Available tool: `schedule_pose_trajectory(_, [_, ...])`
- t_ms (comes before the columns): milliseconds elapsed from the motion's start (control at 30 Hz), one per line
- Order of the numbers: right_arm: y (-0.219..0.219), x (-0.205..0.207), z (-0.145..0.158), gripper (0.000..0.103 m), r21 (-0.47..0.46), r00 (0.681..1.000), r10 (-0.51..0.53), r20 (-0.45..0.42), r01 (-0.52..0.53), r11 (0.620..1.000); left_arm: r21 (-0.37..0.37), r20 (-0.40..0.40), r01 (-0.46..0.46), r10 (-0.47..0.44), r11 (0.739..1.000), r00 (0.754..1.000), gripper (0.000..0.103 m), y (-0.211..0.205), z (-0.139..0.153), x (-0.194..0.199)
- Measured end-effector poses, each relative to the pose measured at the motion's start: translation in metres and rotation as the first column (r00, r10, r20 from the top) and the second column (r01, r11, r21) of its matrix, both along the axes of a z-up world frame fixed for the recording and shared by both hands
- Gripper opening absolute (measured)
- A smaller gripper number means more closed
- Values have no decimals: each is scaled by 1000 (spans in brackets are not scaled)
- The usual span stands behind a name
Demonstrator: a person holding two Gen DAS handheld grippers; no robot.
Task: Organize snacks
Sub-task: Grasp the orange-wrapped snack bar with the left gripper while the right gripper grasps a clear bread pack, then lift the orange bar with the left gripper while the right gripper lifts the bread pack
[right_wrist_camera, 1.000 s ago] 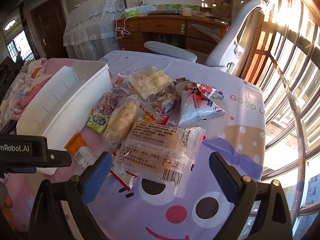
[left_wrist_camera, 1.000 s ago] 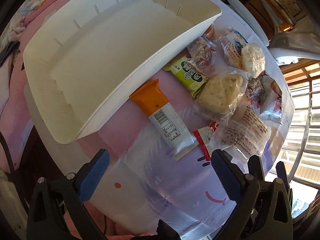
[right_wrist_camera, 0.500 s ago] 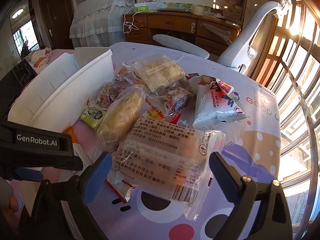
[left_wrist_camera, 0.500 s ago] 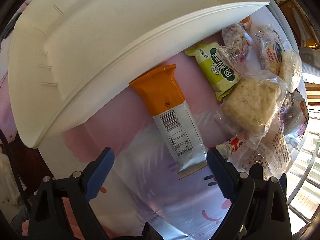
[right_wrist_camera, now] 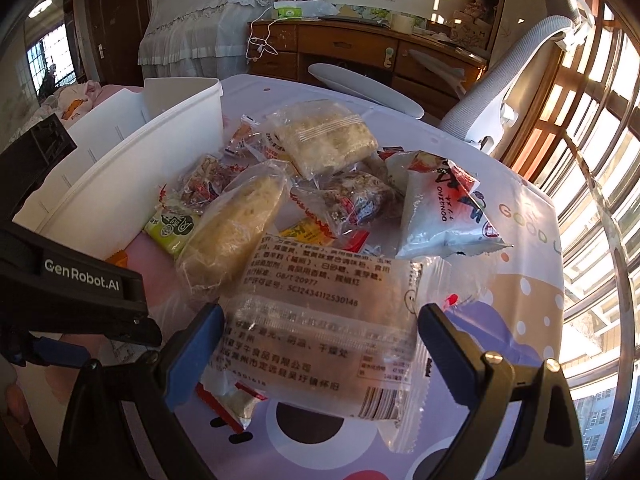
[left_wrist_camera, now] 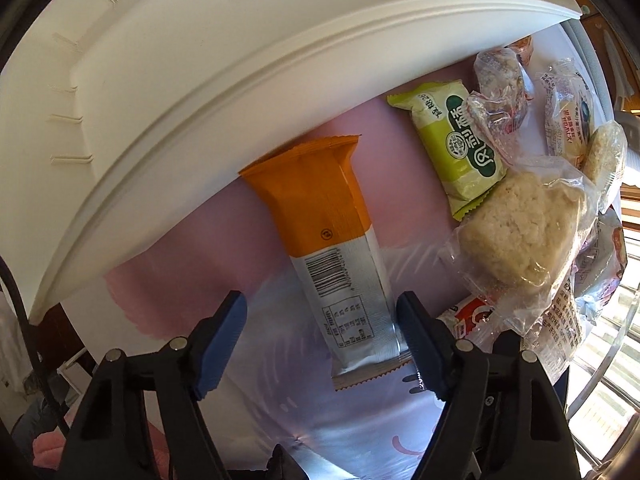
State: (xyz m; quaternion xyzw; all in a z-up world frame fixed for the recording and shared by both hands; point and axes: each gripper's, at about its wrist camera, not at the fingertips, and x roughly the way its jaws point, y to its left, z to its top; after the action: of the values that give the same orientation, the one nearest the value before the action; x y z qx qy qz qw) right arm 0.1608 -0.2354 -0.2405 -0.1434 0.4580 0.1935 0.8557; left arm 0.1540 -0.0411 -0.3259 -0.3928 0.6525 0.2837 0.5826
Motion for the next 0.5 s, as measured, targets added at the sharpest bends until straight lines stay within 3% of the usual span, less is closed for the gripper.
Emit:
schedule_pose_trajectory(267, [3, -1, -4, 95, -14, 1000, 11, -7, -11, 1000, 5, -24, 12, -12, 1000, 1000, 58, 1, -3, -1])
schedule_pose_trajectory(333, [6, -3, -4, 89, -43, 1000, 11, 3, -11, 999, 5, -29, 0, 0, 1000, 1000, 42, 4, -2, -4])
schedule_pose_trajectory(367, [6, -3, -3, 88, -43, 1000, 14, 0, -14, 999, 0, -31, -11, 11, 1000, 999, 39, 8, -1, -9])
schedule_pose_trajectory(500, [4, -2, 0, 83, -36, 1000, 11, -17, -12, 999, -13, -34, -28, 28, 1000, 999, 39, 13, -4, -18])
